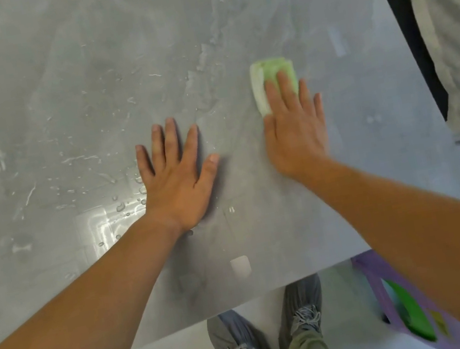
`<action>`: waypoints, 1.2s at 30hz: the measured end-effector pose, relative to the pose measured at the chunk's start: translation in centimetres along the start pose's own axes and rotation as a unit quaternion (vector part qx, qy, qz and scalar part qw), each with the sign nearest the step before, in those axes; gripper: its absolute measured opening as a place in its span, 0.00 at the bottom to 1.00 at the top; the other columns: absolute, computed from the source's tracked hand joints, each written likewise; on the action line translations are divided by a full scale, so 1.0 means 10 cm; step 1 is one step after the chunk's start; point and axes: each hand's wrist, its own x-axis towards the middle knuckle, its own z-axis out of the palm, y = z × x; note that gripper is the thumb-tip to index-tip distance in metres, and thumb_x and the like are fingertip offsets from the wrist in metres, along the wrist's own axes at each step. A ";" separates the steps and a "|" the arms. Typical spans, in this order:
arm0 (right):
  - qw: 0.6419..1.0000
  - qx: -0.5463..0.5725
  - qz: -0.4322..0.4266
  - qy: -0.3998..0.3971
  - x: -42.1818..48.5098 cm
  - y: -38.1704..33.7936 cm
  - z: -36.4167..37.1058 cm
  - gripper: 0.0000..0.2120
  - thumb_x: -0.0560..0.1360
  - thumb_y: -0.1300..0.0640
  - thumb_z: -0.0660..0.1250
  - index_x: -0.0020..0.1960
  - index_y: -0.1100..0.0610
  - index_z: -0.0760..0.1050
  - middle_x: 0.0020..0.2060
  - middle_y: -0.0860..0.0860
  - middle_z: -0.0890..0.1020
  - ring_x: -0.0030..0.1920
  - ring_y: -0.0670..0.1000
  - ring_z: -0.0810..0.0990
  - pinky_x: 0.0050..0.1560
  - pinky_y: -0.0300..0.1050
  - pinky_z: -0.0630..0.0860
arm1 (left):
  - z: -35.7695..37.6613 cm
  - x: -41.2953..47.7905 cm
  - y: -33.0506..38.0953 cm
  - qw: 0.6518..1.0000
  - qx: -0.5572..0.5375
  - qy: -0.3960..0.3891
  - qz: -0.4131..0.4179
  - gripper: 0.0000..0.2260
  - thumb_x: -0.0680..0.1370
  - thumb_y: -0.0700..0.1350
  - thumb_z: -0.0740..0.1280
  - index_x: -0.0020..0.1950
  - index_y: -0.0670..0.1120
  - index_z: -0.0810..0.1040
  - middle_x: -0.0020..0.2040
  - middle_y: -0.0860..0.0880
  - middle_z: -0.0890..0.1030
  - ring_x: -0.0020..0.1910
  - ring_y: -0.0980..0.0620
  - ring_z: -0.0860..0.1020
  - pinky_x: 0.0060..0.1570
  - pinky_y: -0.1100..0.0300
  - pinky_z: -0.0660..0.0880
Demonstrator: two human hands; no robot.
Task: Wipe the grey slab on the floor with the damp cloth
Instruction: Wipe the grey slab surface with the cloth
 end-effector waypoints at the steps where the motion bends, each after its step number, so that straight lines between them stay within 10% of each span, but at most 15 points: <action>1: 0.999 0.015 0.034 0.007 0.09 -0.05 -0.01 0.28 0.83 0.51 0.51 0.81 0.49 0.48 0.82 0.50 0.49 0.80 0.61 0.47 0.79 0.61 0.45 | 0.00 0.00 0.00 1.000 0.001 0.001 0.001 0.34 0.77 0.69 0.35 0.81 0.57 0.40 0.81 0.50 0.32 0.77 0.51 0.28 0.72 0.46 0.25; 9: 0.965 -0.052 -0.249 -0.066 -0.68 -0.20 0.09 0.28 0.83 0.49 0.51 0.81 0.49 0.50 0.81 0.49 0.52 0.80 0.60 0.49 0.79 0.63 0.47 | -0.07 0.01 0.00 0.999 -0.049 -0.003 0.008 0.32 0.80 0.67 0.40 0.82 0.56 0.44 0.81 0.52 0.35 0.77 0.53 0.29 0.73 0.47 0.26; 16: 1.000 -0.006 0.002 -0.001 0.68 -0.11 -0.14 0.29 0.83 0.49 0.49 0.82 0.50 0.47 0.82 0.51 0.47 0.80 0.61 0.46 0.78 0.63 0.47 | -0.24 0.04 0.01 0.996 -0.077 0.044 0.014 0.28 0.79 0.66 0.46 0.76 0.56 0.63 0.81 0.49 0.51 0.80 0.50 0.43 0.75 0.47 0.32; 22: 0.949 -0.062 -0.300 -0.071 -0.07 -0.15 -0.01 0.28 0.82 0.48 0.52 0.81 0.49 0.52 0.81 0.49 0.52 0.80 0.61 0.48 0.78 0.64 0.50 | -0.56 0.71 -0.09 0.995 -0.047 0.088 -0.019 0.30 0.81 0.63 0.47 0.80 0.52 0.55 0.83 0.45 0.44 0.81 0.46 0.40 0.76 0.48 0.35; 30: 1.000 -0.006 -0.029 0.007 1.39 -0.08 -0.22 0.29 0.82 0.50 0.52 0.81 0.49 0.48 0.82 0.50 0.49 0.80 0.61 0.46 0.79 0.60 0.45 | -0.72 1.49 -0.09 0.998 0.018 0.047 -0.032 0.31 0.82 0.63 0.46 0.82 0.51 0.45 0.82 0.45 0.38 0.80 0.46 0.34 0.77 0.46 0.34; 36: 0.923 -0.084 -0.368 -0.073 0.84 0.05 -0.19 0.29 0.80 0.49 0.54 0.81 0.50 0.55 0.81 0.52 0.55 0.79 0.64 0.52 0.78 0.64 0.49 | -0.72 1.56 -0.11 0.997 0.037 0.048 -0.040 0.31 0.81 0.66 0.42 0.82 0.54 0.42 0.82 0.47 0.36 0.79 0.48 0.33 0.76 0.48 0.31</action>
